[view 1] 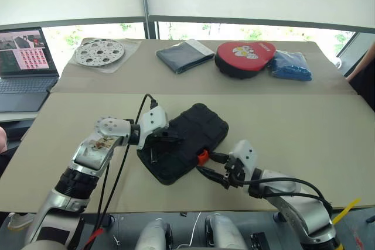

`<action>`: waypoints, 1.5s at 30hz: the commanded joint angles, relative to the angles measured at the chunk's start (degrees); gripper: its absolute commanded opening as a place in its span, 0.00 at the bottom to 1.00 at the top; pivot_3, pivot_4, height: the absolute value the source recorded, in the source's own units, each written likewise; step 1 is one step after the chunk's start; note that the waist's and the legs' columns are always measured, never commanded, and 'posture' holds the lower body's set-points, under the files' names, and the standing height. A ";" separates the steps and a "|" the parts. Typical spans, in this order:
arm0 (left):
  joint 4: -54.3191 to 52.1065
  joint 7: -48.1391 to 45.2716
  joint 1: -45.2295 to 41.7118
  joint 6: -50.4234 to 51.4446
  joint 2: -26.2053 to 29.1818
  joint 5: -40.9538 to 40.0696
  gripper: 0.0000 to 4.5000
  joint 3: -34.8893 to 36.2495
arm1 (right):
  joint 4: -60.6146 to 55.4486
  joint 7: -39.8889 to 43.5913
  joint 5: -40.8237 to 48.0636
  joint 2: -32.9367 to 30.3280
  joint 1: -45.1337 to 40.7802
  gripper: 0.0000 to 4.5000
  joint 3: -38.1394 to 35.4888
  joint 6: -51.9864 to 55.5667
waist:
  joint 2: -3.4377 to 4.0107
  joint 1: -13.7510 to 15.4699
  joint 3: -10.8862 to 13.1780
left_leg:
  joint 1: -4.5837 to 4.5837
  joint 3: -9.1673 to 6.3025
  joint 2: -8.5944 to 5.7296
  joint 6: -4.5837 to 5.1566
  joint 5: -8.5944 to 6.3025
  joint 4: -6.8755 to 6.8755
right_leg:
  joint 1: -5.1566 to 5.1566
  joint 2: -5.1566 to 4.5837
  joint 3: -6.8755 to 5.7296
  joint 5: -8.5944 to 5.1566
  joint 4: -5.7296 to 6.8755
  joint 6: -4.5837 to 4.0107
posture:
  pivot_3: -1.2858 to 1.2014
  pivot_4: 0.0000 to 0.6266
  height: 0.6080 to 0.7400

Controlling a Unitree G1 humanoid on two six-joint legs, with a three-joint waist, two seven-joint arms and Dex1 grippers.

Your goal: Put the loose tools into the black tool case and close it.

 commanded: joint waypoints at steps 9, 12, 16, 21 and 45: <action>2.65 -0.68 2.26 2.45 0.79 2.15 0.00 -3.60 | 0.81 1.80 -4.66 -4.26 -0.02 0.17 0.26 -6.49 | 0.05 0.08 -0.10 | 0.00 0.00 0.00 0.02 -0.02 -0.02 | 0.02 0.01 0.00 -0.05 -0.08 -0.05 | 0.52 0.24 1.00; 2.64 -0.69 2.26 2.47 0.80 2.12 0.00 -3.63 | 1.65 2.05 -5.18 -3.49 -1.62 0.01 1.95 -6.47 | 0.05 0.12 -0.10 | -0.01 0.00 -0.01 0.03 -0.02 -0.02 | 0.02 0.00 0.00 -0.04 -0.09 -0.05 | 0.52 0.24 1.00; 2.75 -0.80 2.25 2.47 0.99 2.24 0.00 -3.75 | 2.89 2.07 -5.58 -2.24 -3.47 0.01 3.07 -6.86 | 0.03 0.10 -0.11 | 0.00 0.00 0.00 0.03 -0.02 -0.02 | 0.03 0.01 0.00 -0.04 -0.10 -0.06 | 0.52 0.24 1.00; 2.67 -0.71 2.32 2.90 1.03 2.24 0.00 -3.94 | 4.29 2.12 -5.71 -0.55 -5.83 0.01 3.81 -6.69 | 0.02 -0.19 -0.12 | 0.02 0.00 0.03 0.01 0.00 -0.02 | 0.02 0.04 0.00 -0.03 -0.07 -0.09 | 0.52 0.24 1.00; -5.59 3.35 12.78 -0.40 1.70 -9.63 0.18 14.07 | 4.11 10.91 0.98 -6.14 -4.32 0.20 -5.97 -8.69 | 0.04 -0.21 -0.11 | 0.22 0.06 0.18 -0.23 0.13 -0.52 | -0.15 0.10 0.05 0.05 -0.02 -0.34 | 0.52 0.24 1.00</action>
